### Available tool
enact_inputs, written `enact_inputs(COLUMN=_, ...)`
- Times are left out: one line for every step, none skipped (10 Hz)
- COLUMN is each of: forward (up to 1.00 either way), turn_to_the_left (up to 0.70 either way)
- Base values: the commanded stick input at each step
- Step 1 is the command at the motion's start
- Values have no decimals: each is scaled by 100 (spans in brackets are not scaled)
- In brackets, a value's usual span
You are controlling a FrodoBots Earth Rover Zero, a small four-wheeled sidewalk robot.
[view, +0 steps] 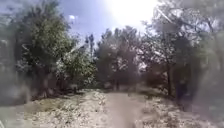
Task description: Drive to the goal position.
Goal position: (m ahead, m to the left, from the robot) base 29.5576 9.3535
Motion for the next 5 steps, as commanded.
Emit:
enact_inputs(forward=70, turn_to_the_left=0)
enact_inputs(forward=70, turn_to_the_left=0)
enact_inputs(forward=70, turn_to_the_left=0)
enact_inputs(forward=70, turn_to_the_left=0)
enact_inputs(forward=70, turn_to_the_left=0)
